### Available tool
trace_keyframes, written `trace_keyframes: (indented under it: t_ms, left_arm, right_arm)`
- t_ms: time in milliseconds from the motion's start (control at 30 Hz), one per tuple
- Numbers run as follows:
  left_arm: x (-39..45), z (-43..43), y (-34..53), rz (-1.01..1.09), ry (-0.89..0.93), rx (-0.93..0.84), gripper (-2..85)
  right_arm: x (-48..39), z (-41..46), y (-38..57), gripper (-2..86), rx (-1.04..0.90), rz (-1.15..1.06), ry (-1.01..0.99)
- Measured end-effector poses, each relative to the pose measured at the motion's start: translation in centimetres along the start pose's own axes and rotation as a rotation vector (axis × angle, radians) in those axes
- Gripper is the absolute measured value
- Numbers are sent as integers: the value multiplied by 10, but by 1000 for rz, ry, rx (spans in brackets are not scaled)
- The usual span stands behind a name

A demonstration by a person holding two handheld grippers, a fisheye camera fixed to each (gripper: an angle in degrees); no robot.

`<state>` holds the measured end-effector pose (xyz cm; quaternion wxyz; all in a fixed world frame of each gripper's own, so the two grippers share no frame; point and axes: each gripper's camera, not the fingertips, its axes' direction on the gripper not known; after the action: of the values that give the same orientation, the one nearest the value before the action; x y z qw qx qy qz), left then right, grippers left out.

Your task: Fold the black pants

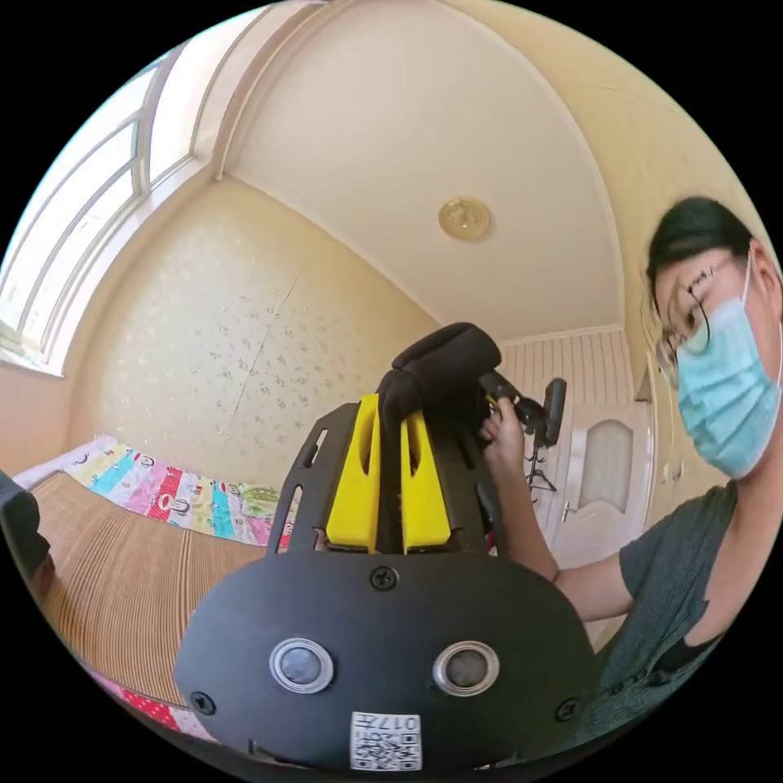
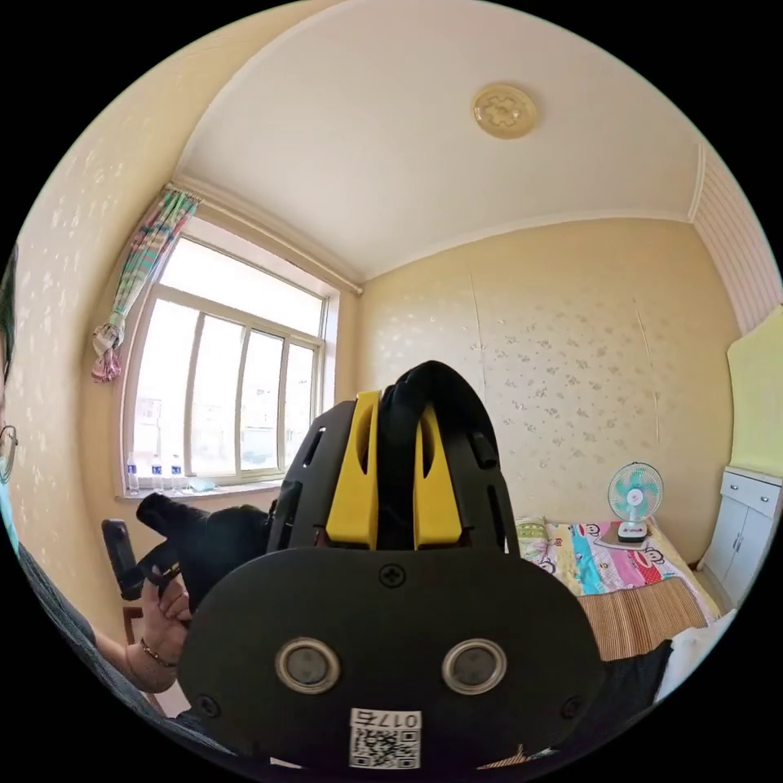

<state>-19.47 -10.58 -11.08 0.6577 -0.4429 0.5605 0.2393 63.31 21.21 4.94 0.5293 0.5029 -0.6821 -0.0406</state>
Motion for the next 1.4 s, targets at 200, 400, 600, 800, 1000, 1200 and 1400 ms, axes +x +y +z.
trace_keyframes:
  t_ms: [200,400,600,800,1000,1200,1400]
  left_arm:
    - [-22,1,-39,-36,0,60,33]
    - [55,-13,-70,315,-34,245,37]
    - [48,-5,-73,313,-10,235,40]
    - [2,26,-32,259,-130,244,36]
    - [-188,287,-153,134,-142,-6,43]
    - [-341,420,-157,-18,-324,-379,72]
    - [-417,385,50,-90,-221,-797,73]
  right_arm:
    - [17,-42,36,52,-20,113,-215]
    - [-33,-101,16,56,167,-66,-173]
    - [-42,-101,42,59,166,-81,-156]
    - [-5,-33,77,53,126,-63,-42]
    - [173,229,-27,57,-36,6,48]
    - [294,374,4,75,-414,288,29]
    - [299,363,215,70,-848,285,-2]
